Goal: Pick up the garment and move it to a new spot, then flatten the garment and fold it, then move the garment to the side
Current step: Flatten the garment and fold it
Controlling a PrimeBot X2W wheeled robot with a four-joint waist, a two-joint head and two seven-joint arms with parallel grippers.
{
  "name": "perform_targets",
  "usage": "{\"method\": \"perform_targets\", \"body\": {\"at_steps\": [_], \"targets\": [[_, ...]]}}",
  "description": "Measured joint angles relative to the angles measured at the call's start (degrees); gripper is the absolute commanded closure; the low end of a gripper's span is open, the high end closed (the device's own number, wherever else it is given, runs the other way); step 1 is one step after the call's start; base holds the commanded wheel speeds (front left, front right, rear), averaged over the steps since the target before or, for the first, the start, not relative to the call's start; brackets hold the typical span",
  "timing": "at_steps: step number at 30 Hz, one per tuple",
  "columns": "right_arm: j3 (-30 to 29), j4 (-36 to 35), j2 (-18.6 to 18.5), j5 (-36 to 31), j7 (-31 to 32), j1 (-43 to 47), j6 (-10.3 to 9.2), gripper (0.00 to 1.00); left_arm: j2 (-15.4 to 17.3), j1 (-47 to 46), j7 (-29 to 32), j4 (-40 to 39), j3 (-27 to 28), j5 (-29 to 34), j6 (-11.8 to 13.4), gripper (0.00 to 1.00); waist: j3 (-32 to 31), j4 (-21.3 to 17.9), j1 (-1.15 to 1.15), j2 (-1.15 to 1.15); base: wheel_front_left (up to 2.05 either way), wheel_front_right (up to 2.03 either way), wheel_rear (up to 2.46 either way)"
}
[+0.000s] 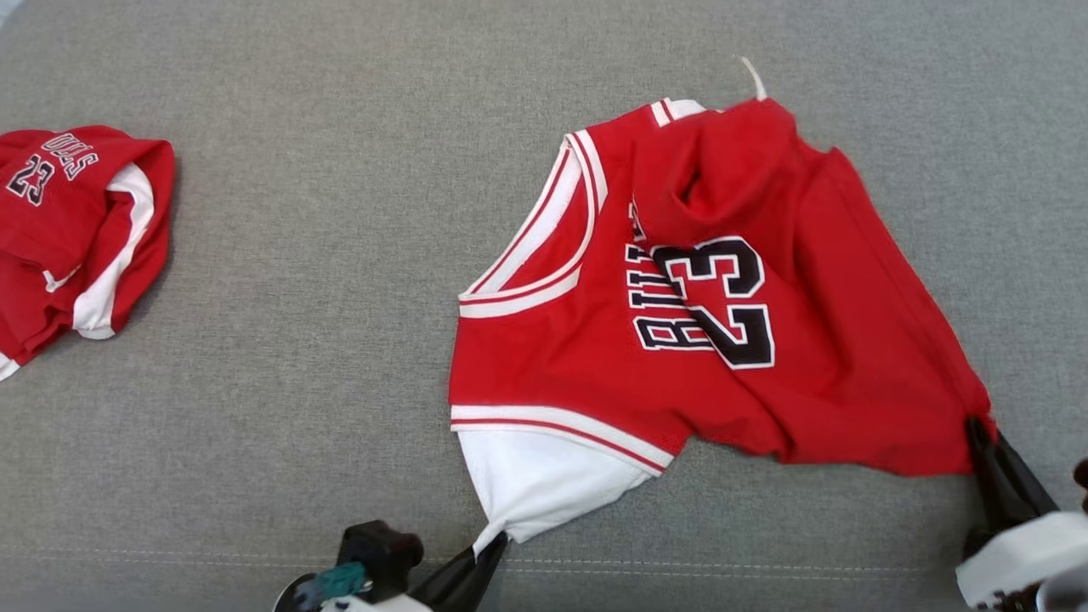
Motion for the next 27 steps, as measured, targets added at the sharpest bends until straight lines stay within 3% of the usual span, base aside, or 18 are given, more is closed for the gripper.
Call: {"method": "perform_targets", "body": {"at_steps": [4,6,8,11,14,15,18,20,24,27], "targets": [[-3.90,-9.88,1.25,3.05,6.31,6.15,-0.09,1.00,2.81,2.66,4.28,-9.27,1.12,-4.81,0.11,1.00,1.35,-0.33,0.00,0.00,0.00,0.00,0.00],[-4.38,-15.45,0.20,5.03,15.90,2.58,-0.09,1.00,7.05,-4.26,9.24,-13.55,1.20,-10.25,-0.14,1.00,2.67,-0.53,0.00,0.00,0.00,0.00,0.00],[-2.49,-17.33,-0.44,7.43,22.90,-7.99,-0.09,1.00,10.70,-15.91,13.45,-13.60,1.96,-16.03,-0.14,1.00,3.36,-0.93,0.00,0.00,0.00,0.00,0.00],[1.25,-14.78,-1.09,7.13,29.81,-34.27,-0.09,1.00,13.46,-38.52,17.55,-6.24,6.62,-24.72,-0.14,1.00,3.99,-2.29,0.00,0.00,0.00,0.00,0.00],[1.23,-4.44,1.02,2.78,26.35,-58.72,-0.07,1.00,13.16,-59.29,11.92,5.37,13.55,-23.94,0.45,1.00,3.14,-3.75,0.00,0.00,0.00,0.00,0.00],[1.23,-4.44,1.02,2.78,26.35,-58.72,-0.07,1.00,13.16,-59.29,11.92,5.37,13.55,-23.94,0.45,1.00,3.14,-3.75,0.00,0.00,0.00,0.00,0.00],[0.96,6.54,2.79,-2.16,18.35,-72.76,-0.04,1.00,13.36,-74.89,0.99,15.13,14.18,-13.91,2.03,1.00,0.89,-4.35,0.00,0.00,0.00,0.00,0.00],[1.41,12.18,3.74,-2.91,16.86,-77.53,-0.02,1.00,12.44,-81.31,-3.05,19.29,13.19,-10.55,2.01,1.00,-0.74,-4.31,0.00,0.00,0.00,0.00,0.00],[6.75,14.03,2.65,-2.02,14.80,-81.12,-0.02,1.00,8.86,-85.23,-5.59,20.29,11.29,-12.47,0.46,1.00,-0.23,-3.79,0.00,0.00,0.00,0.00,0.00],[11.87,13.06,0.35,3.33,14.86,-75.27,-0.02,1.00,6.03,-75.88,-6.17,17.98,9.12,-16.94,-0.12,1.00,1.93,-2.98,0.00,0.00,0.00,0.00,0.00]]}}
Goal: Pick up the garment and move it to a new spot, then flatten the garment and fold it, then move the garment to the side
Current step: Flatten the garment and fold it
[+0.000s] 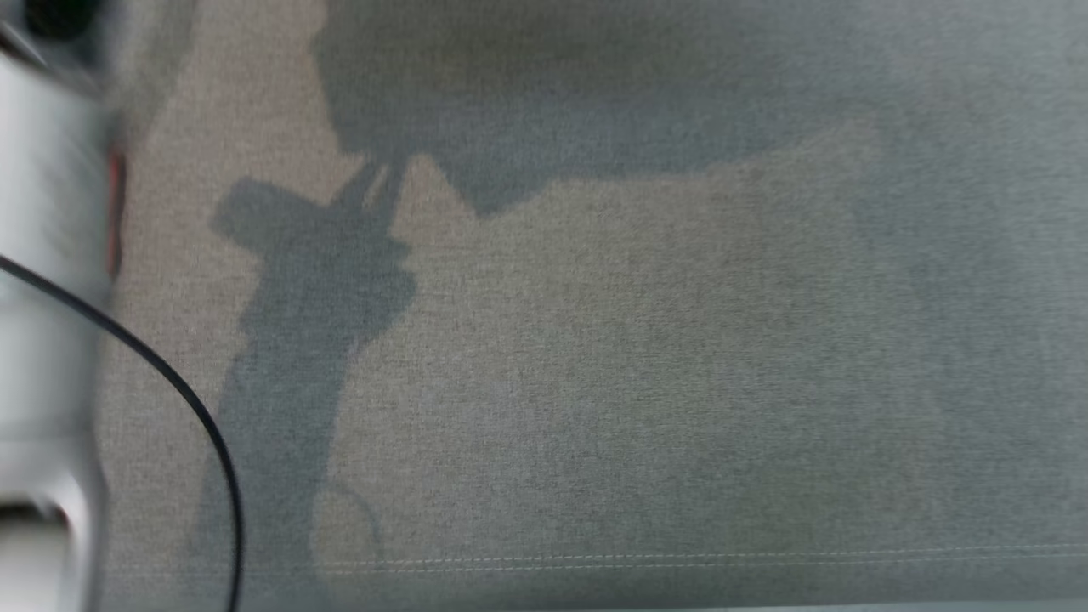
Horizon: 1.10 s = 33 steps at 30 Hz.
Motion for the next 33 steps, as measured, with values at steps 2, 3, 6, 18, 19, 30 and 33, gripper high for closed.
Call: {"method": "perform_targets", "body": {"at_steps": [2,3,6,18,19,30,33], "targets": [[2.69,-1.18,-2.03,3.71,-0.20,8.11,0.00,1.00,-0.19,10.60,-1.54,-1.51,-2.33,-0.11,0.00,1.00,1.60,0.76,0.00,0.00,0.00,0.00,0.00],[3.69,-1.18,-3.16,5.17,-0.20,12.37,0.00,1.00,-0.58,16.12,-3.00,-2.05,-2.47,-0.30,0.13,1.00,2.42,1.08,0.00,0.00,0.00,0.00,0.00],[4.26,-0.86,-4.55,10.60,-2.25,24.23,-0.01,1.00,-1.44,30.14,-8.04,-2.55,-3.02,0.33,3.09,1.00,4.59,2.18,0.00,0.00,0.00,0.00,0.00],[3.24,-3.43,-4.81,21.50,-10.90,43.16,-0.05,1.00,1.59,52.50,-12.28,-17.44,-4.30,2.88,8.47,1.00,3.43,2.90,0.00,0.00,0.00,0.00,0.00],[3.20,-4.30,-5.41,21.71,-11.06,43.64,-0.05,1.00,2.02,54.01,-11.77,-19.71,-4.39,3.09,9.38,1.00,3.15,2.88,0.00,0.00,0.00,0.00,0.00],[-0.59,-13.19,-7.61,18.15,-11.28,58.53,-0.05,1.00,1.44,70.99,-6.81,-31.62,-9.40,4.46,17.01,1.00,-0.51,5.07,0.00,0.00,0.00,0.00,0.00],[-4.44,-14.54,-6.02,16.07,-11.25,63.73,-0.05,1.00,0.75,72.53,-6.27,-31.19,-10.34,3.45,17.03,1.00,-1.62,5.77,0.00,0.00,0.00,0.00,0.00]]}}
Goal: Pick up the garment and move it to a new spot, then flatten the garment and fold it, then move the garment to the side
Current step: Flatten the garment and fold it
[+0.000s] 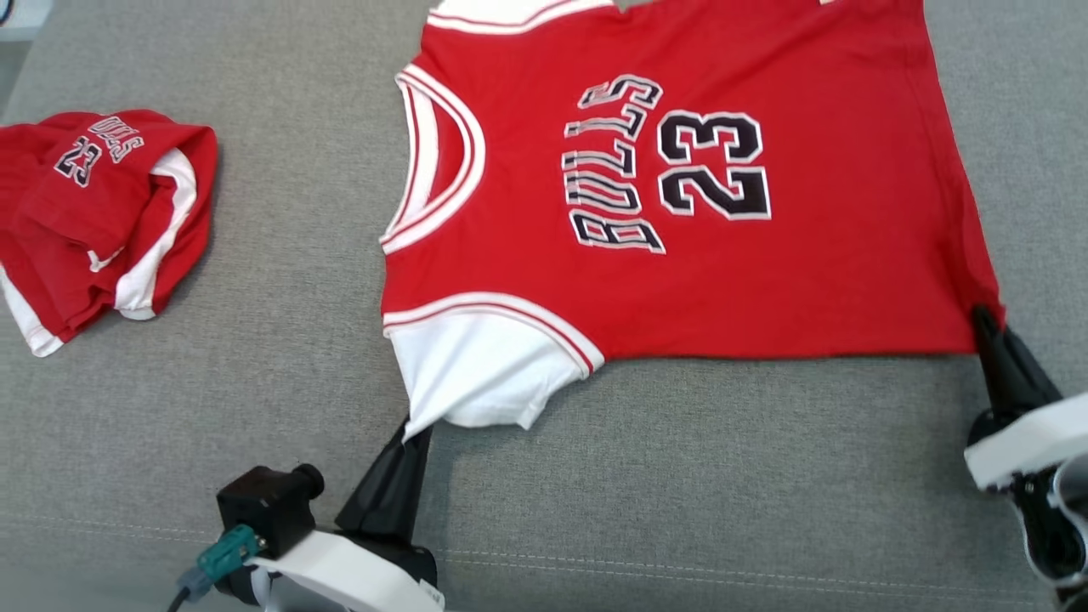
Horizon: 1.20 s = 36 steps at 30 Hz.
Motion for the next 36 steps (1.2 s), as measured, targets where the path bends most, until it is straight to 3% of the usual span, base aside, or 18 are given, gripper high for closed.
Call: {"method": "perform_targets", "body": {"at_steps": [8,16,17,18,19,20,27,31,36], "targets": [[-9.90,-4.95,5.41,-6.08,3.83,11.30,0.00,1.00,0.04,3.00,2.24,1.36,-1.71,-1.60,0.01,1.00,-2.52,1.02,0.00,0.00,0.00,0.00,0.00],[-15.03,-10.07,10.84,-11.11,9.00,16.24,0.00,1.00,0.16,4.55,4.19,3.38,-3.18,-1.65,0.68,1.00,-4.20,1.20,0.00,0.00,0.00,0.00,0.00],[-15.45,-10.62,11.26,-11.70,9.81,16.44,0.00,0.87,0.15,4.55,4.39,3.69,-3.26,-1.87,0.66,1.00,-4.32,1.18,0.00,0.00,0.00,0.00,0.00],[-15.75,-10.92,11.55,-12.39,10.16,16.52,0.00,0.59,0.18,4.55,4.42,3.98,-3.30,-1.93,0.66,1.00,-4.37,1.21,0.00,0.00,0.00,0.00,0.00],[-16.12,-11.05,11.84,-12.95,10.22,16.54,0.00,0.25,0.45,4.51,5.22,4.64,-3.70,-1.75,0.65,0.67,-4.45,1.28,0.00,0.00,0.00,0.00,0.00],[-16.56,-11.11,12.02,-13.39,10.70,16.57,0.00,0.00,0.75,4.54,6.09,5.33,-4.23,-1.59,0.62,0.02,-4.57,1.36,0.00,0.00,0.00,0.00,0.00],[-20.61,-14.40,13.63,-19.08,10.53,19.70,-0.01,0.00,2.05,4.50,4.41,6.01,-2.83,-0.23,1.89,0.00,-6.25,1.61,0.00,0.00,0.00,0.00,0.00],[-21.64,-18.09,14.63,-23.71,8.95,20.33,-0.01,0.00,2.49,3.11,0.52,3.55,-0.62,2.04,3.28,0.00,-7.47,1.16,0.00,0.00,0.00,0.00,0.00],[-21.14,-22.02,15.67,-30.91,4.19,19.44,-0.01,0.00,3.18,-3.68,-5.25,2.89,2.16,4.14,3.14,0.00,-9.42,-0.09,0.00,0.00,0.00,0.00,0.00]]}}
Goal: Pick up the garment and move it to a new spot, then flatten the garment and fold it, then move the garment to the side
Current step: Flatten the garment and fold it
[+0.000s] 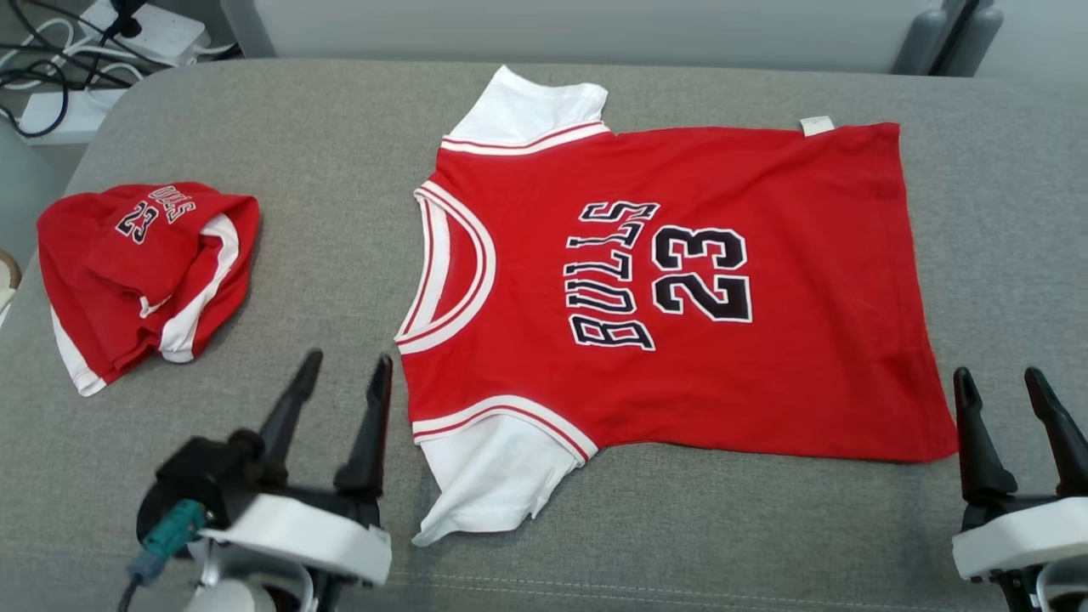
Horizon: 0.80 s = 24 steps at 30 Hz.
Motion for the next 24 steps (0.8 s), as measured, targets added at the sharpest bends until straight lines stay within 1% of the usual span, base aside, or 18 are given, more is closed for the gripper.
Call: {"method": "perform_targets", "body": {"at_steps": [2,3,6,9,13,17,19,24], "targets": [[0.44,-0.10,0.36,-2.05,-2.04,-1.14,0.00,0.00,-0.48,-2.50,-1.89,1.03,0.62,0.14,-0.76,0.00,-0.71,-0.43,0.00,0.00,0.00,0.00,0.00],[0.44,-0.10,0.36,-2.05,-2.04,-1.14,0.00,0.00,-0.48,-2.50,-1.89,1.03,0.62,0.14,-0.76,0.00,-0.71,-0.43,0.00,0.00,0.00,0.00,0.00],[1.58,-0.01,0.75,-5.27,-4.58,-3.32,0.00,0.00,-1.60,-6.26,-3.81,4.41,1.30,0.71,-2.19,0.00,-1.66,-1.08,0.00,0.00,0.00,0.00,0.00],[2.58,0.45,1.15,-8.62,-6.15,-4.80,0.01,0.00,-1.40,-8.88,-5.42,8.15,2.93,2.67,-2.22,0.00,-2.55,-1.72,0.00,0.00,0.00,0.00,0.00],[3.47,1.94,1.67,-11.36,-7.24,-5.35,0.02,0.00,-0.37,-9.03,-5.91,11.90,5.36,5.06,-2.54,0.00,-3.45,-2.37,0.00,0.00,0.00,0.00,0.00],[2.90,2.49,2.23,-12.35,-7.33,-5.17,0.02,0.00,0.81,-7.05,-6.09,12.66,9.69,6.56,-2.98,0.00,-4.13,-2.31,0.00,0.00,0.00,0.00,0.00],[1.76,2.78,2.98,-12.92,-7.80,-4.59,0.02,0.00,0.79,-4.28,-6.09,12.04,11.27,8.03,-3.38,0.00,-4.51,-2.20,0.00,0.00,0.00,0.00,0.00],[1.14,3.15,3.82,-13.58,-7.81,-0.70,0.02,0.00,-0.14,3.22,-6.09,9.65,13.97,10.85,-4.49,0.00,-5.64,-1.88,0.00,0.00,0.00,0.00,0.00]]}}
